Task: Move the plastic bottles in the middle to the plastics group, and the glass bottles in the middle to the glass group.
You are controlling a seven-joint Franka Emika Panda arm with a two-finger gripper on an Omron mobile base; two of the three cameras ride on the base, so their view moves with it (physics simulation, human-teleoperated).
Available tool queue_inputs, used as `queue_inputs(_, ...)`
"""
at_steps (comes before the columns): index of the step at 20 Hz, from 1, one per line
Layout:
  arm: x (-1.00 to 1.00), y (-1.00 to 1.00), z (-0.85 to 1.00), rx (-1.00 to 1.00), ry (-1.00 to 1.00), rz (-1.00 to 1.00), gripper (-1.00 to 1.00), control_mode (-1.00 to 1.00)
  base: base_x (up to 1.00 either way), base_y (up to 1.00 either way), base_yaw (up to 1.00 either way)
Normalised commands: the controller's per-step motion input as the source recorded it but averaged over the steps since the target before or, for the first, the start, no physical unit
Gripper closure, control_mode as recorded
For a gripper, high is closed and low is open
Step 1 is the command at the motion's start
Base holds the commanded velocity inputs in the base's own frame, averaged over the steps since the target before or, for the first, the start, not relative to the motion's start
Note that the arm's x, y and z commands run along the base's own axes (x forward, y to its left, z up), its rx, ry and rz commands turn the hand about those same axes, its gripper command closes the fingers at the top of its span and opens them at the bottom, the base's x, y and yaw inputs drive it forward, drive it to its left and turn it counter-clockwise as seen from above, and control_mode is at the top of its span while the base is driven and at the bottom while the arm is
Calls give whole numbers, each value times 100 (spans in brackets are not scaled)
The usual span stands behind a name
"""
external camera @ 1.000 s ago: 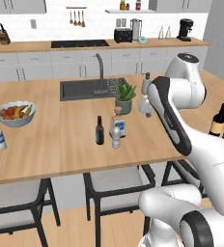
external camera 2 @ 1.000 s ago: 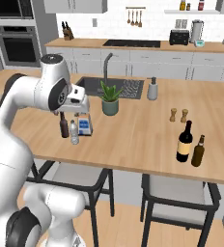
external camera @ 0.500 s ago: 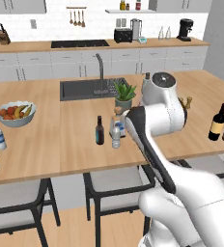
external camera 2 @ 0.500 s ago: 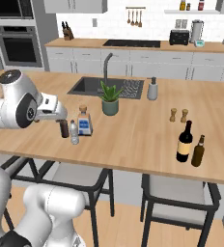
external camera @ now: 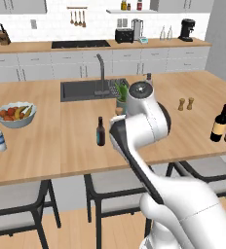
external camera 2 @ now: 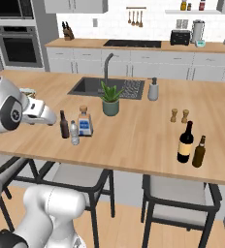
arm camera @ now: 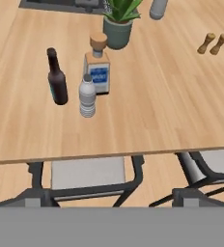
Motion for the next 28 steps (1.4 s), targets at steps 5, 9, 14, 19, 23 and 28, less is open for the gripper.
queue_inputs(5,22,0,-11,0,8,0,-100,-100,0,0,0)
queue_inputs(9,36,5,-25,0,4,4,-100,-100,0,0,0)
queue_inputs(14,41,-2,-36,0,0,5,-100,-100,0,0,0)
queue_inputs(19,38,-6,-55,1,0,2,-100,-100,0,0,0)
queue_inputs(23,34,-12,-55,4,-2,10,-100,-100,0,0,0)
queue_inputs(28,38,-19,-28,6,0,15,-100,-100,0,0,0)
